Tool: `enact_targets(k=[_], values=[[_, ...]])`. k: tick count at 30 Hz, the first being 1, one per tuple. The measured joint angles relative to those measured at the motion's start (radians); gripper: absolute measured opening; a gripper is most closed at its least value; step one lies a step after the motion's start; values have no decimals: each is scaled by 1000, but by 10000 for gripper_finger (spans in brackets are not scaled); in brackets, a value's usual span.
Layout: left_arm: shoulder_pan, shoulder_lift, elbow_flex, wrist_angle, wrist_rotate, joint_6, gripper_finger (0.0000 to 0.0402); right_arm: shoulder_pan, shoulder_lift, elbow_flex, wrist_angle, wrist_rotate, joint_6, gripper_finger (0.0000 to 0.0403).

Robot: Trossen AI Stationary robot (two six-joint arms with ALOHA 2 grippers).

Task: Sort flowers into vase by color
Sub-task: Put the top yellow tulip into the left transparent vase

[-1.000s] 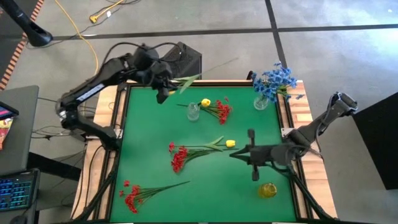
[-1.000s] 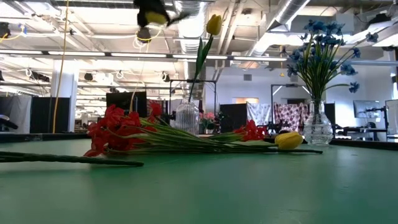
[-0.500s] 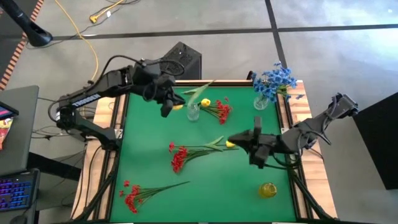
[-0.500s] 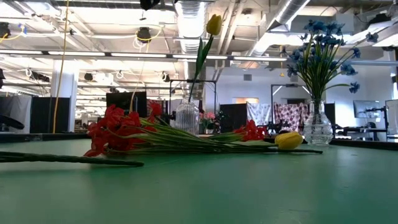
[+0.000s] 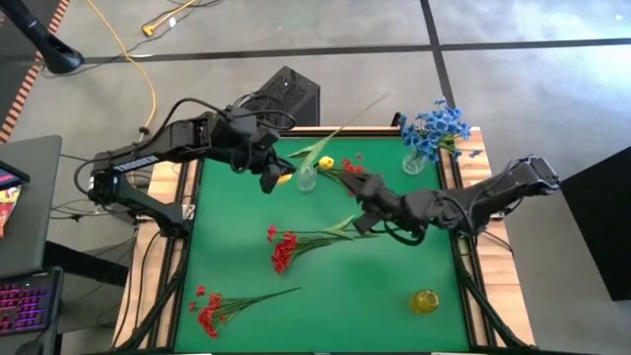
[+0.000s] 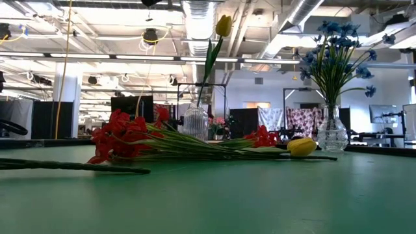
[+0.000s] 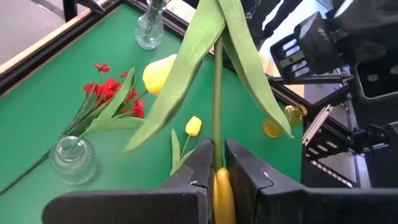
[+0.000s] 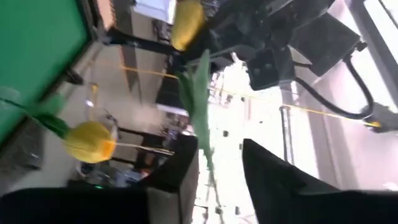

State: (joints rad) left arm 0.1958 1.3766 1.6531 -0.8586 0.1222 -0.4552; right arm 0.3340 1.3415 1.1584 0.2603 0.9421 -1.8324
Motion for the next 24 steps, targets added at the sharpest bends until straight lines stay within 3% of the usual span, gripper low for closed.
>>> enact_targets(k=[7,24], values=[[-7,0,0,-5,-3,-42,16,-102,13,0,42,-1,-84,203],[-6,0,0,-26,-25,-73,16,-292,12,0,63,-165,-127,205]])
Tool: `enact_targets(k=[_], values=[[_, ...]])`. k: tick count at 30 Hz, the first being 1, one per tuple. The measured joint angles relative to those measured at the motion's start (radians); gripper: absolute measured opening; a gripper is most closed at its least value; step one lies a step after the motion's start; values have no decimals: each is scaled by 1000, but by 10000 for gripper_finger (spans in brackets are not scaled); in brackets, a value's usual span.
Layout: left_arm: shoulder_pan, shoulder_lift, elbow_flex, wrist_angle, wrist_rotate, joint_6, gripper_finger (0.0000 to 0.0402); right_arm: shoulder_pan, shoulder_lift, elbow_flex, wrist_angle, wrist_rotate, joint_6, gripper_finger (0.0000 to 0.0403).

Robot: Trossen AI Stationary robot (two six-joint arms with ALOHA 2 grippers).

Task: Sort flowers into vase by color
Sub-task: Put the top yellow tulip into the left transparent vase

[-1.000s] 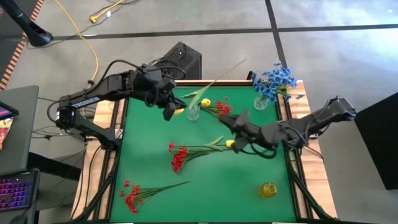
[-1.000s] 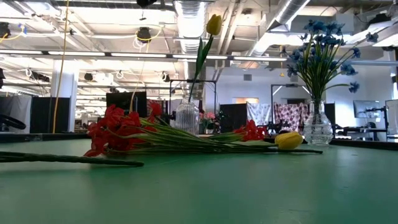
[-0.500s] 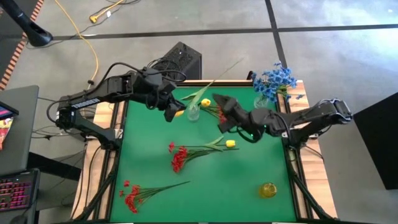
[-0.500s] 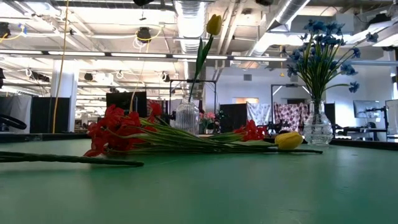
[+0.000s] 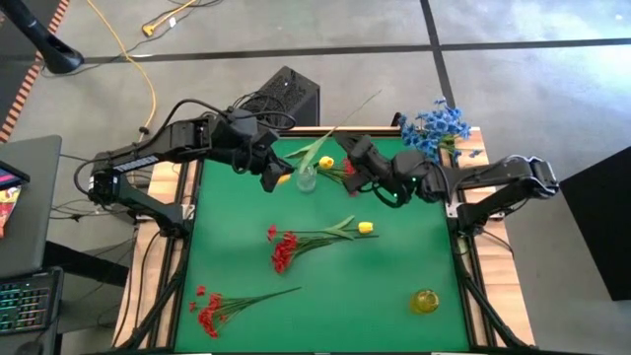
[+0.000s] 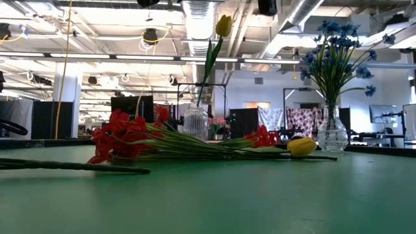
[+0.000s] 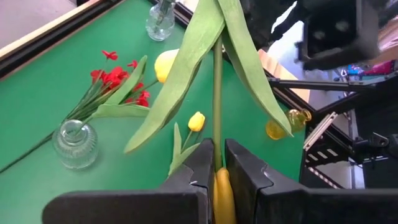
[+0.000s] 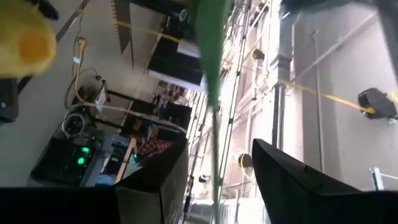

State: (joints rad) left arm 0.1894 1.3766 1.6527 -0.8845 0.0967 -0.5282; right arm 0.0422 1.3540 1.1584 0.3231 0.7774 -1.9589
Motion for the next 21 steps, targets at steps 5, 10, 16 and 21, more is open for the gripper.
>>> enact_targets(k=[5,10,16,21], values=[[0,0,0,0,0,0,16,-41,7,0,-2,1,3,205],[0,0,0,0,0,-5,16,-66,7,0,8,-1,6,201],[0,0,0,0,-1,-19,16,-84,7,0,16,-41,6,157],[0,0,0,0,-3,-23,16,-84,7,0,16,-46,7,103]])
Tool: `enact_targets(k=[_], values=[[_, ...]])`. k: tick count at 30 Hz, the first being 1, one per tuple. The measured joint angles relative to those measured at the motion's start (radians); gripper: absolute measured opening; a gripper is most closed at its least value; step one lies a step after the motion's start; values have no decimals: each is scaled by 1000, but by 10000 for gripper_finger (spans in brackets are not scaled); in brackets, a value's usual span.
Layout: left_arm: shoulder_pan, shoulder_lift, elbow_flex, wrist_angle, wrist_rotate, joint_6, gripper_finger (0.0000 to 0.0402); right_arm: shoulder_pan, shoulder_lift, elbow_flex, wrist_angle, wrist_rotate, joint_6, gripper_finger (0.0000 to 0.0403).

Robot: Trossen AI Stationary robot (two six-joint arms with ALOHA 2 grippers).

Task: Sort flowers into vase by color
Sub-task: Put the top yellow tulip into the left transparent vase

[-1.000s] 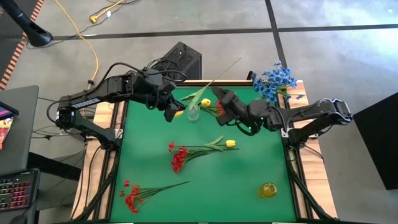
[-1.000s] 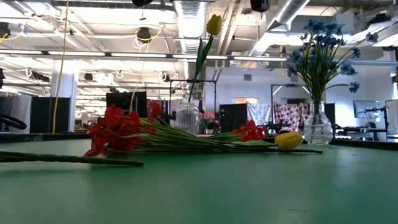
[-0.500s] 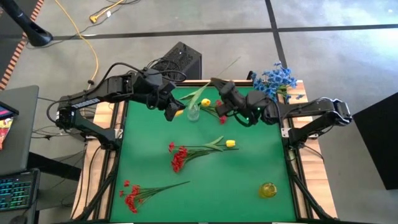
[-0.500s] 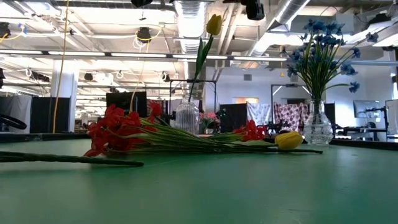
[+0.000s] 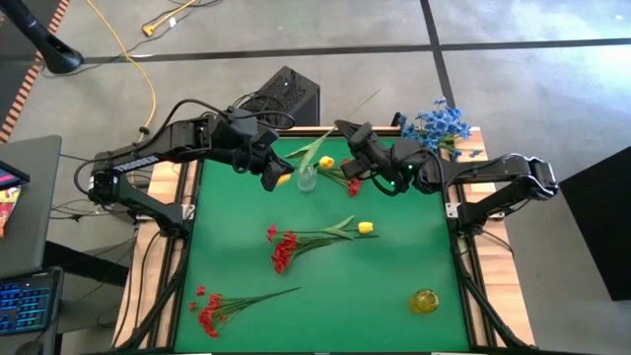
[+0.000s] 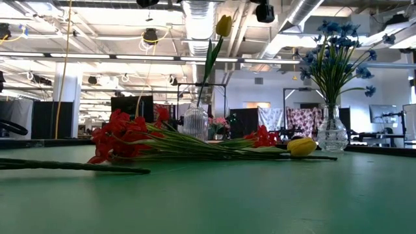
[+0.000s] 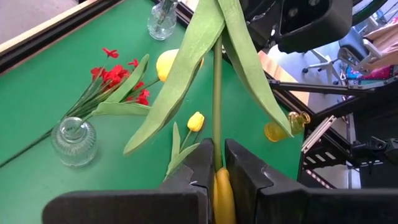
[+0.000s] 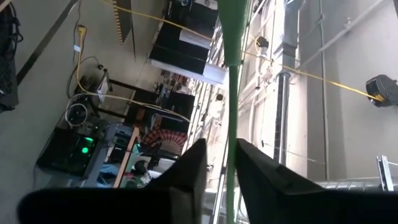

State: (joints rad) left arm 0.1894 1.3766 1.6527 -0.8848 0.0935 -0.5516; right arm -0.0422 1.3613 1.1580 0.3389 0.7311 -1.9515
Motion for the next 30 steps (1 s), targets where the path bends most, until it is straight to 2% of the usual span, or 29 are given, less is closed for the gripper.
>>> enact_targets(k=[8,12,18,23,26,30], values=[[0,0,-1,3,1,26,19,0,0,0,-20,-15,32,20],[0,0,-1,8,3,75,46,0,-1,0,-64,-19,81,19],[5,0,3,99,-1,186,123,2,0,-1,-133,-38,130,19],[28,0,84,146,-4,318,183,1,0,-1,-129,-61,250,19],[40,-4,144,145,-65,411,203,-7,0,-1,-130,-84,316,19],[42,-39,176,147,-187,557,207,-18,0,-1,-133,-130,439,19]])
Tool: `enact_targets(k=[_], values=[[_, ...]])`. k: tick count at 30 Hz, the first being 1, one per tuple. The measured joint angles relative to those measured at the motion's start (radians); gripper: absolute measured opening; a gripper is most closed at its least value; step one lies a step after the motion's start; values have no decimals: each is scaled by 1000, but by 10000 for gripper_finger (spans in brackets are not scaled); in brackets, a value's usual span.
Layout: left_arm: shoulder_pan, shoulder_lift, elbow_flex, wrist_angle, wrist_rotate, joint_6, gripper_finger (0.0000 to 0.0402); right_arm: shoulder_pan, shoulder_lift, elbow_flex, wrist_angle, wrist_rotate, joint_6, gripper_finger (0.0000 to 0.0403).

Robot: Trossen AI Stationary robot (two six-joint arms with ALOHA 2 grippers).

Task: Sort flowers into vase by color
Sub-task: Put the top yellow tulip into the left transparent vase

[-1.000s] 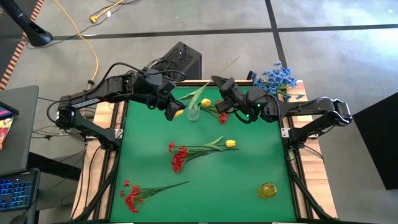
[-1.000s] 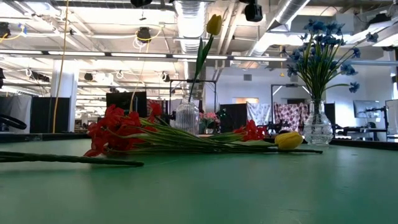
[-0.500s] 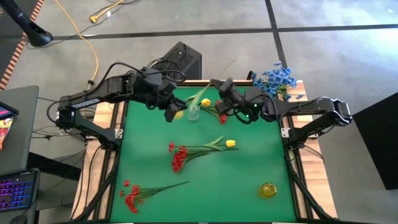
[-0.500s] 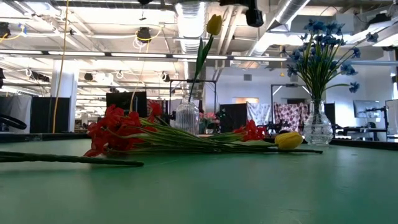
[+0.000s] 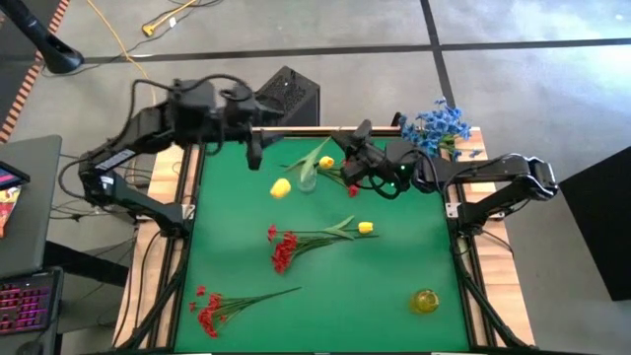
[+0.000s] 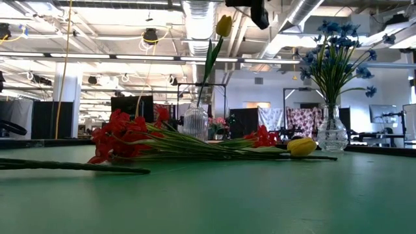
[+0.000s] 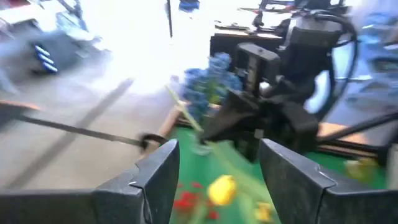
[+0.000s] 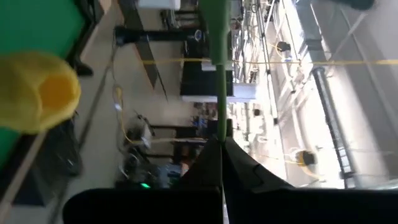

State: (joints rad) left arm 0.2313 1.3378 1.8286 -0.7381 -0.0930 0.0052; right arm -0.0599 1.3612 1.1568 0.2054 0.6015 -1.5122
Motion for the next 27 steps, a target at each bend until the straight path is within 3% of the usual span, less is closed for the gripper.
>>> enact_targets(k=[8,13,17,22,27], values=[[90,-77,-19,-42,-90,81,208,-74,-21,56,-163,-257,428,19],[178,-183,-230,50,-47,66,208,-159,-21,156,-310,-486,749,19],[199,-288,-496,307,77,21,208,-217,-22,201,-347,-631,930,19],[187,-358,-805,804,270,-24,208,-271,-22,225,-335,-773,1119,19],[164,-300,-960,1213,281,-40,208,-283,-21,225,-317,-810,1213,19]])
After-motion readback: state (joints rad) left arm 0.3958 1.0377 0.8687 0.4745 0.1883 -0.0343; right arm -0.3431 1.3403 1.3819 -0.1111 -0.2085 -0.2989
